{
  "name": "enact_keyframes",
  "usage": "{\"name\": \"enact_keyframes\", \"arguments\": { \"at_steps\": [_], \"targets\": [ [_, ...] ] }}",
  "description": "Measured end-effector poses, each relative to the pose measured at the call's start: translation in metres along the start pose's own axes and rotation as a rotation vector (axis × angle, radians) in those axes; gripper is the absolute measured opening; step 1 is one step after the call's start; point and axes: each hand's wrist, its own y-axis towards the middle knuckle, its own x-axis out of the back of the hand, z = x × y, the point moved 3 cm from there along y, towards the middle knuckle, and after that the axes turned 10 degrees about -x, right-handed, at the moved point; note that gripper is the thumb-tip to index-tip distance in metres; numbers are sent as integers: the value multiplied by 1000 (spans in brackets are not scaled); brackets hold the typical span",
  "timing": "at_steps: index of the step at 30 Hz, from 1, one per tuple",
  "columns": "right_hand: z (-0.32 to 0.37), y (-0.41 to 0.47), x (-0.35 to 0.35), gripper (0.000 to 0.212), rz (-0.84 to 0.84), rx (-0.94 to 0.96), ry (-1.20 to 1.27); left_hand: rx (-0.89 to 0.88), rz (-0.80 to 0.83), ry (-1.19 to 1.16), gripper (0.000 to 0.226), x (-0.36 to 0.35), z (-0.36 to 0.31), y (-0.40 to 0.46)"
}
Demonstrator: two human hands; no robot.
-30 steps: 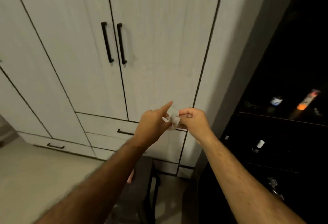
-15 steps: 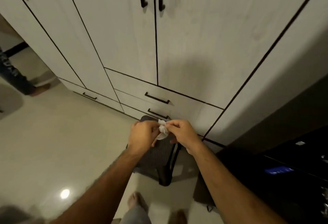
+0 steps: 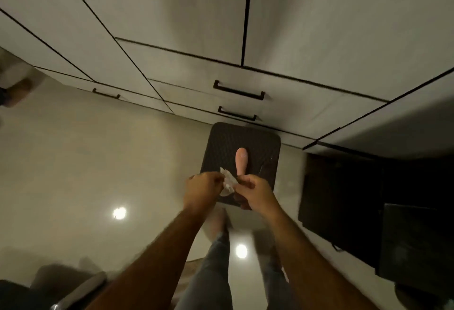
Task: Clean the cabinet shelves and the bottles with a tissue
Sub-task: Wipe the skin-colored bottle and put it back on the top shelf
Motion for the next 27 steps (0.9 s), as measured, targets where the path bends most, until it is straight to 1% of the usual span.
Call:
{"name": "enact_keyframes", "arguments": {
  "at_steps": [4,7,12,16,20,22,24,27],
  "targets": [
    [-25,41,-19,29,-3,-122,90,-11,69,103,23,-31,43,20],
    [-44,72,-23,30,-43,-164,103,-28,115,166,25,-53,67,40],
    [-59,122,-8,24,-192,-125,55,-41,165,237,27,-97,91,85],
    [-63,159,11,19,-346,-71,-55,-44,204,305,24,-124,100,118],
    [-56,181,20,21,-450,2,-132,-86,207,319,20,-135,99,130],
    [-54,189,21,24,-464,-9,-131,-100,198,292,21,-135,97,130],
    [-52,196,20,25,-472,-24,-125,-96,157,227,20,-129,95,128],
    [-52,205,18,25,-473,-46,-105,-104,71,61,26,-116,84,131]
  ]
}}
